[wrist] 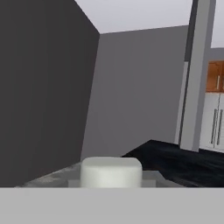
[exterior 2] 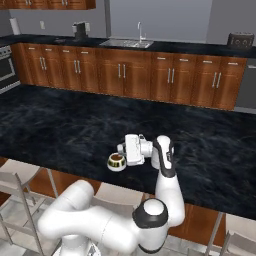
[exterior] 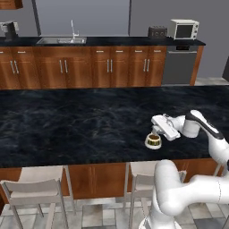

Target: Pick up the marshmallow and place it in the cup of hot chocolate on the dining counter.

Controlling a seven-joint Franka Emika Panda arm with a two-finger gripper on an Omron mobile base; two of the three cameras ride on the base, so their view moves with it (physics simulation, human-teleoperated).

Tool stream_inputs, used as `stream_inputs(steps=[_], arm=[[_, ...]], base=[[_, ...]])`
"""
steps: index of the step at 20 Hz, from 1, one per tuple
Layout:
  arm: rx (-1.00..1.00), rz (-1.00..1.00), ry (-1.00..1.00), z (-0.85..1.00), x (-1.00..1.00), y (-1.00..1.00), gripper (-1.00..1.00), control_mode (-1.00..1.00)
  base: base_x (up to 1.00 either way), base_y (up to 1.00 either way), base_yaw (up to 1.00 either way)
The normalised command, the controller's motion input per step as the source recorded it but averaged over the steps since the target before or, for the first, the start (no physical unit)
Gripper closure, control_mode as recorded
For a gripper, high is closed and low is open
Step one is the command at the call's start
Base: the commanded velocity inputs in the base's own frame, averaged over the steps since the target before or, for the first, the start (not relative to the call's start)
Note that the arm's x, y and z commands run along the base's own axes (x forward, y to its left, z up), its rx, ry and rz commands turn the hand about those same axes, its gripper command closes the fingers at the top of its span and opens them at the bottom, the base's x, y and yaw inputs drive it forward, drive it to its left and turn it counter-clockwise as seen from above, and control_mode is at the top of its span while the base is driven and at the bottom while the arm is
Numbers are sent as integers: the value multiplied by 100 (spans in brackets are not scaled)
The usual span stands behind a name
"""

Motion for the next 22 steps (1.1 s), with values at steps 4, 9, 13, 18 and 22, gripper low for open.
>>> stream_inputs(steps=[4, 9, 13, 18, 22], arm=[[-2, 0, 0, -27, 14, 0, 100, -100], [0, 0, 1, -22, 37, 0, 100, -100], [-1, 0, 0, -20, 6, 0, 100, -100], [0, 0, -4, 0, -21, 1, 100, -100], [0, 0, -7, 0, -26, 0, 100, -100]], base=[[0, 0, 0], [0, 0, 0], [0, 0, 0], [0, 0, 0], [0, 0, 0]])
